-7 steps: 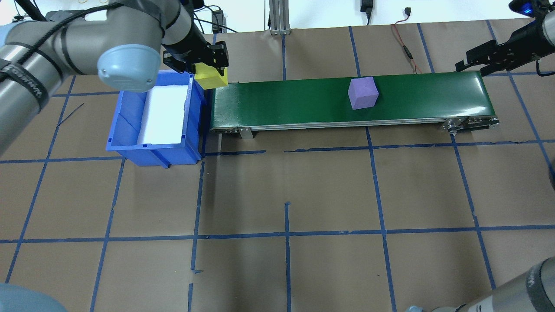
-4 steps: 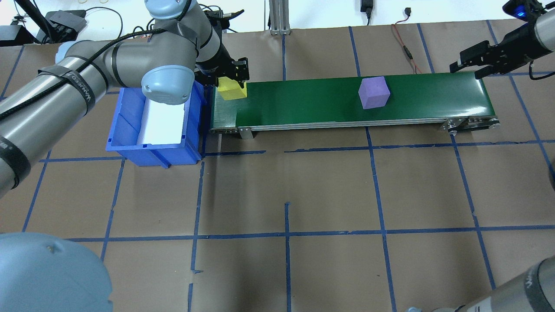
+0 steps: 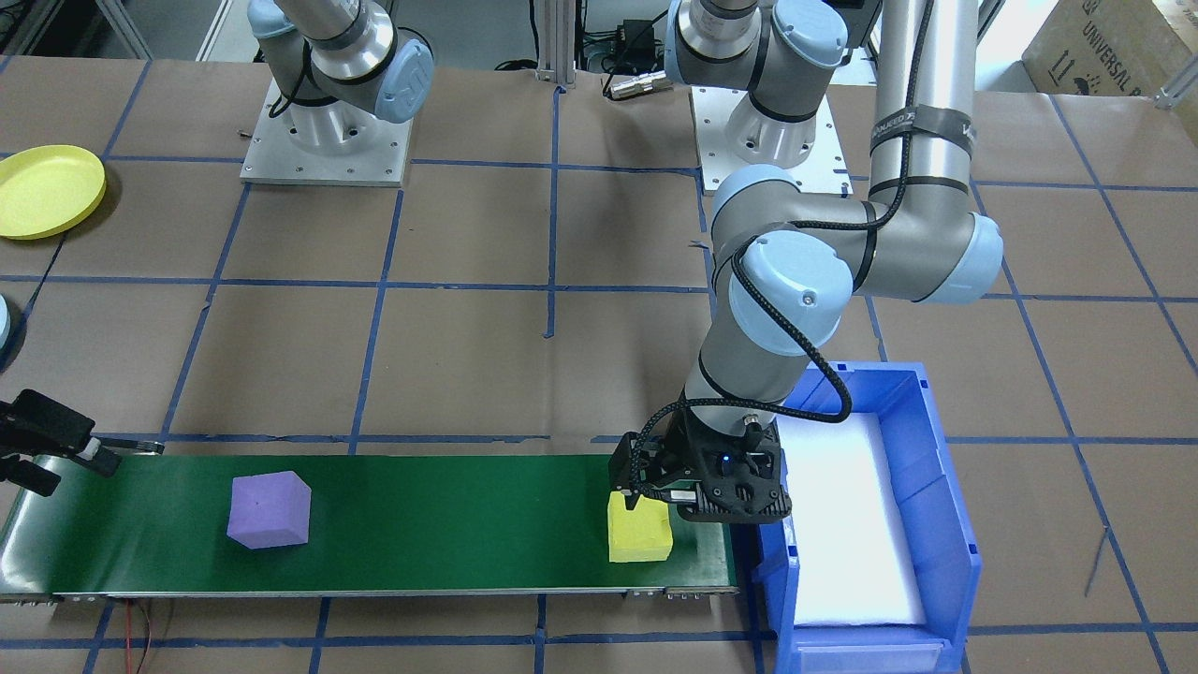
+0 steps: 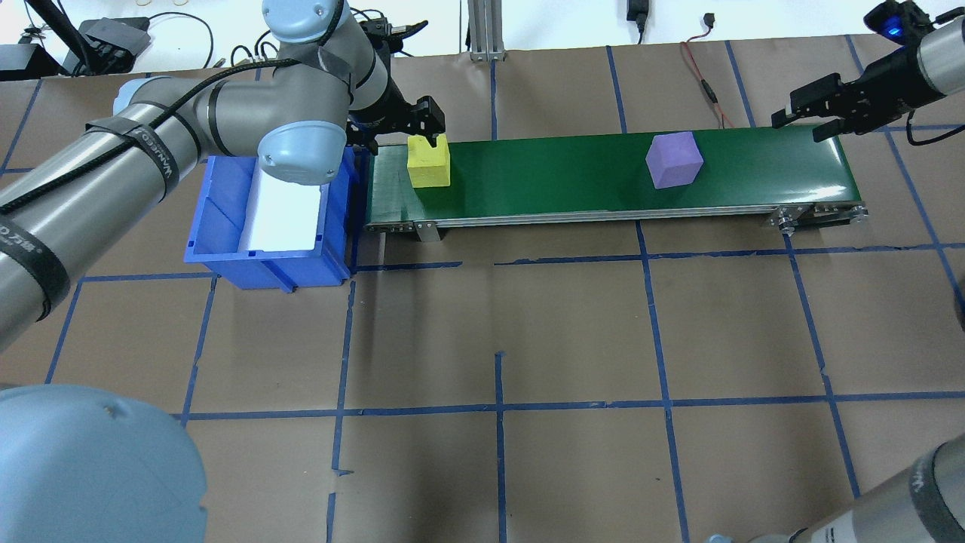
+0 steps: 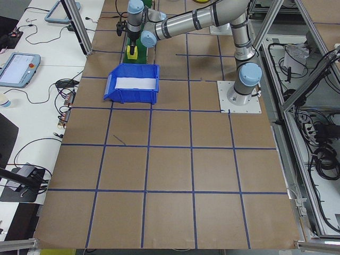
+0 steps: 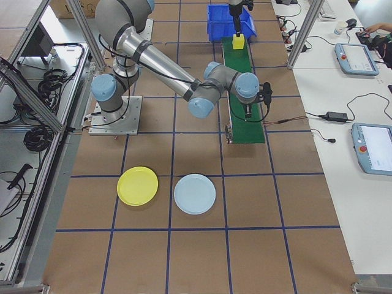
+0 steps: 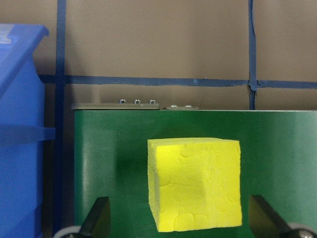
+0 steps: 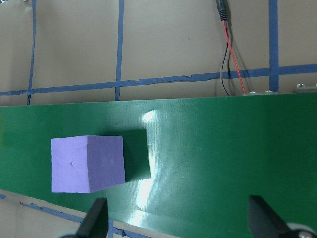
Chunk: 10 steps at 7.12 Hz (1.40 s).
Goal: Move block left to right into plate
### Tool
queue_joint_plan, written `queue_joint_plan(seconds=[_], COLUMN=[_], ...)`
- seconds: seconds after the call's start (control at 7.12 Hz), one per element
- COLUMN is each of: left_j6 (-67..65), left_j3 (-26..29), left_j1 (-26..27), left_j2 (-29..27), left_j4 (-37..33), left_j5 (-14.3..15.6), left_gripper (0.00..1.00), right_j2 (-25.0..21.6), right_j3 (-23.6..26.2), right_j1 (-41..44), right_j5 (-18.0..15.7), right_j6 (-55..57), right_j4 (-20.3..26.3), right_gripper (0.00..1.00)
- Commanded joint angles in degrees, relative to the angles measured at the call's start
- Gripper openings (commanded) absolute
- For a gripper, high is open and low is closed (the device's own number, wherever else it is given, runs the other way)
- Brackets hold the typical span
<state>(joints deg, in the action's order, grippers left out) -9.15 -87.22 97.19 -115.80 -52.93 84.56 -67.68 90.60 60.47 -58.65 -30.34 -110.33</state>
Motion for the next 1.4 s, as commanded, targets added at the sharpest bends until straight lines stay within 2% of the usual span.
queue_joint_plan(seconds=[0.0,0.28,0.42,0.56,0.98,1.12,1.26], left_j6=[0.09,0.18,0.27,0.10,0.36,0.62,0.62], left_j3=[0.73,0.73,0.56,0.30,-0.58,-0.76,-1.11], left_j1=[-0.33,-3.82,-5.68,-5.69,-6.04,-5.87,-5.87], left_j2=[7.29,17.57,20.93,22.88,24.47,24.74,25.00], left_j4=[-7.13,-22.14,-29.00,-32.38,-37.24,-38.64,-38.91], left_j5=[2.52,2.89,2.80,2.89,3.06,5.76,6.57], left_gripper=[1.00,1.00,1.00,1.00,1.00,1.00,1.00], right_j2=[0.79,1.75,2.02,2.46,4.92,5.01,5.27], right_j3=[0.02,-0.07,0.11,0.11,0.02,0.02,0.02], right_j1=[0.00,0.00,0.00,0.09,2.36,3.51,3.52], right_j5=[0.29,0.38,0.73,2.21,1.44,-0.48,-1.10], right_j6=[0.63,0.63,0.72,0.63,1.76,2.73,2.65], right_j4=[-0.06,-0.24,-2.15,-2.26,-5.68,-5.86,-5.87], right_gripper=[1.00,1.00,1.00,1.00,1.00,1.00,1.00])
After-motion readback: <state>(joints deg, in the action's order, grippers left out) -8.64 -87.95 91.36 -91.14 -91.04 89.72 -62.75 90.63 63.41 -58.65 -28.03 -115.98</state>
